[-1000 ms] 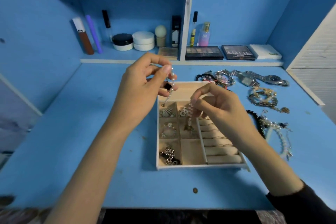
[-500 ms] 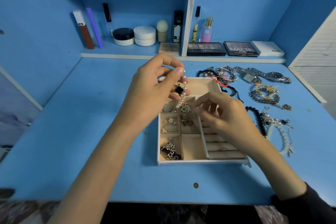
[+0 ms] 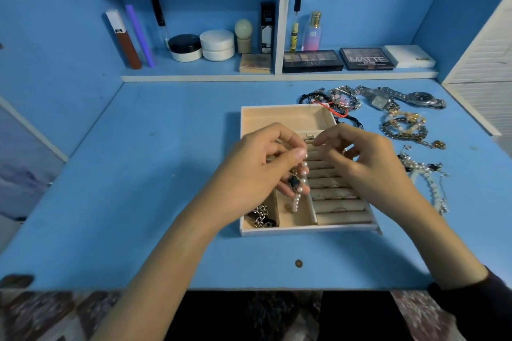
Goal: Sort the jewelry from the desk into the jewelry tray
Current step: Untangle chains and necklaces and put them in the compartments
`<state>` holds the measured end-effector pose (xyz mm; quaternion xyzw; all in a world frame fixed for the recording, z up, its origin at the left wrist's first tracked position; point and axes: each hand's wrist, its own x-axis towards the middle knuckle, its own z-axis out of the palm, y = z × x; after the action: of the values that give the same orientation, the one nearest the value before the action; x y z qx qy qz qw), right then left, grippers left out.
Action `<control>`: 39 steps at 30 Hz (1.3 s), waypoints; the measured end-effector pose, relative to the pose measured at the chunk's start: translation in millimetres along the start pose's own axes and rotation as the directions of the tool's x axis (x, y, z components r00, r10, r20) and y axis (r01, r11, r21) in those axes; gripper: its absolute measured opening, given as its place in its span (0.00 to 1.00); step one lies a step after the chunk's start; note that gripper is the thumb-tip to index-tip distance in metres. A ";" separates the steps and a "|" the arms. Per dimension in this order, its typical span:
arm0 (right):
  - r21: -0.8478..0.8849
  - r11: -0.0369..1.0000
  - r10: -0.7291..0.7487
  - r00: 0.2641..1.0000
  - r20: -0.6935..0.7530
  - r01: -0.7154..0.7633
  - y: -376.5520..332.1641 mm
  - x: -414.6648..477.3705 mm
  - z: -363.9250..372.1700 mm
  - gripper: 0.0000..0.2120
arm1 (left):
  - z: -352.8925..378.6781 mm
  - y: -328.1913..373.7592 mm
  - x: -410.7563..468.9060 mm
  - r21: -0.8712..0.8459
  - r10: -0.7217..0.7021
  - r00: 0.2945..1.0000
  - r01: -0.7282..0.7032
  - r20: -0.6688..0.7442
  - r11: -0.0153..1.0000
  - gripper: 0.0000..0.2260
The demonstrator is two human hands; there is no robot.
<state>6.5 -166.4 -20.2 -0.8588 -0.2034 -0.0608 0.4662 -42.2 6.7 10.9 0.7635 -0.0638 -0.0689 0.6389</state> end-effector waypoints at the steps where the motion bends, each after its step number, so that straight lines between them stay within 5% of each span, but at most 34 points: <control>1: 0.004 1.000 0.007 1.000 0.001 -0.007 0.0 -0.5 0.2 0.06 | 1.0 -3.1 -0.2 0.035 -0.020 1.000 0.019 0.011 0.999 0.02; 10: 0.009 1.000 0.027 1.000 -0.011 -0.027 -0.8 -2.5 -4.7 0.06 | 2.7 -7.0 -4.3 0.522 -0.019 0.997 -0.026 0.081 0.853 0.02; 19: -0.007 0.999 0.032 0.999 -0.039 -0.032 3.8 -2.1 -10.5 0.06 | 0.5 -6.8 -1.9 0.740 -0.010 0.991 -0.096 0.137 0.666 0.05; 33: -0.019 0.985 0.166 0.967 -0.195 -0.173 40.8 -14.3 -74.6 0.05 | 49.7 15.4 30.6 0.633 0.128 0.975 -0.215 0.180 0.743 0.04; 39: 0.024 0.958 0.280 0.916 -0.286 -0.285 78.8 -27.4 -104.4 0.06 | 105.0 10.2 68.6 0.663 0.156 0.940 -0.327 0.305 0.673 0.04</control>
<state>22.5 -298.7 -31.1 -0.8655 -0.0072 -0.1184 0.4867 5.5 -109.3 1.1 0.9208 -0.2573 -0.0389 0.2906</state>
